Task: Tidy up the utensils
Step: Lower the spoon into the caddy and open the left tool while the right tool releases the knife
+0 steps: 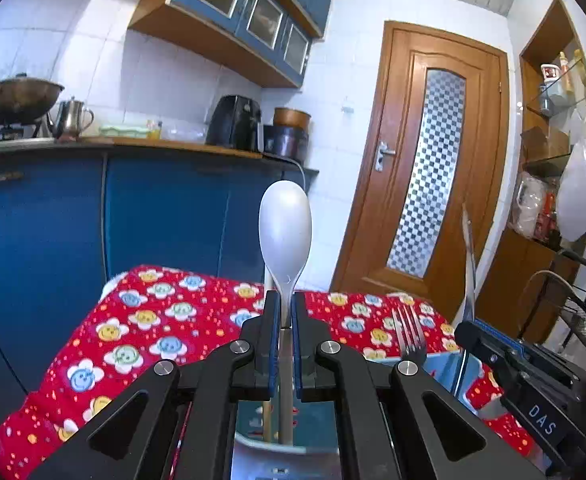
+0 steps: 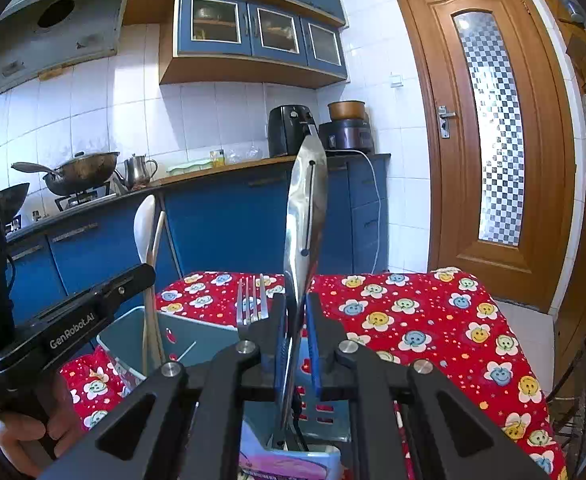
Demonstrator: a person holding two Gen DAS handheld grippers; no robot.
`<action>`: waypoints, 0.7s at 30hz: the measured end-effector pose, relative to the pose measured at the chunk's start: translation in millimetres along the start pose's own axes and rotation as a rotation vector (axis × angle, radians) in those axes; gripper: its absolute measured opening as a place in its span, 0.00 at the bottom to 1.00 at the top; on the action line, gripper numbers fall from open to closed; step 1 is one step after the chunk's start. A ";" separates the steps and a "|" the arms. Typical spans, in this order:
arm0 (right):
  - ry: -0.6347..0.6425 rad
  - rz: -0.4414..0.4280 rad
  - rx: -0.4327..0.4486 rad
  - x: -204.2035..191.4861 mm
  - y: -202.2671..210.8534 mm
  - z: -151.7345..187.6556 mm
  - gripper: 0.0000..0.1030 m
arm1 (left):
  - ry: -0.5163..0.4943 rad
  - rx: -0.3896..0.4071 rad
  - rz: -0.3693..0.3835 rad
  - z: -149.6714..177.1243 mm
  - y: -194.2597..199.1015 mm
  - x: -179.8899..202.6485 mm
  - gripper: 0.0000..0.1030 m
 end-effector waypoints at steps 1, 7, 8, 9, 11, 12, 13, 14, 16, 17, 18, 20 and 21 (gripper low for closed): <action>-0.003 -0.001 -0.010 0.3 0.0 0.5 0.12 | 0.003 -0.010 0.006 0.8 0.4 0.3 0.10; -0.015 -0.025 -0.025 -2.7 6.8 0.1 0.21 | -0.015 -0.034 0.017 2.9 9.9 2.8 0.41; -0.023 -0.031 -0.024 -2.7 8.4 -0.1 0.23 | -0.023 -0.037 0.019 3.0 12.5 3.8 0.43; -0.030 -0.036 -0.025 -2.8 9.9 -0.4 0.24 | -0.028 -0.042 0.022 2.9 14.0 4.6 0.44; -0.040 -0.043 -0.025 -3.1 12.1 -0.8 0.24 | -0.030 -0.058 0.031 3.0 18.3 5.8 0.45; -0.042 -0.047 -0.023 -4.1 15.3 -1.4 0.24 | -0.031 -0.064 0.034 3.1 20.0 6.3 0.45; -0.042 -0.048 -0.021 -5.0 18.4 -2.0 0.24 | -0.031 -0.071 0.036 3.2 22.0 6.7 0.45; -0.040 -0.052 -0.018 -6.3 21.9 -2.8 0.25 | -0.032 -0.077 0.038 3.3 24.5 7.1 0.46; -0.033 -0.057 -0.014 -9.1 28.2 -3.8 0.26 | -0.031 -0.091 0.041 3.4 28.9 7.0 0.46; -0.027 -0.057 -0.013 -11.0 32.1 -4.2 0.26 | -0.029 -0.100 0.040 3.5 31.5 6.8 0.47; -0.018 -0.054 -0.013 -13.3 37.3 -4.3 0.26 | -0.027 -0.110 0.039 4.0 34.3 6.5 0.47; -0.010 -0.049 -0.019 -15.7 44.0 -3.8 0.26 | -0.029 -0.132 0.035 5.7 39.2 5.6 0.47; -0.009 -0.046 -0.026 -16.7 48.2 -2.9 0.26 | -0.029 -0.142 0.033 6.8 41.8 5.0 0.47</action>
Point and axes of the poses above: each gripper's, at about its wrist camera, not at the fingertips, and y roughly against the way its jaws point, x to its right, z to its underside, the point moved 4 cm from there along -y, roughly the way its jaws point, and after that the axes turned 2 degrees about -x, right-handed, at the moved point
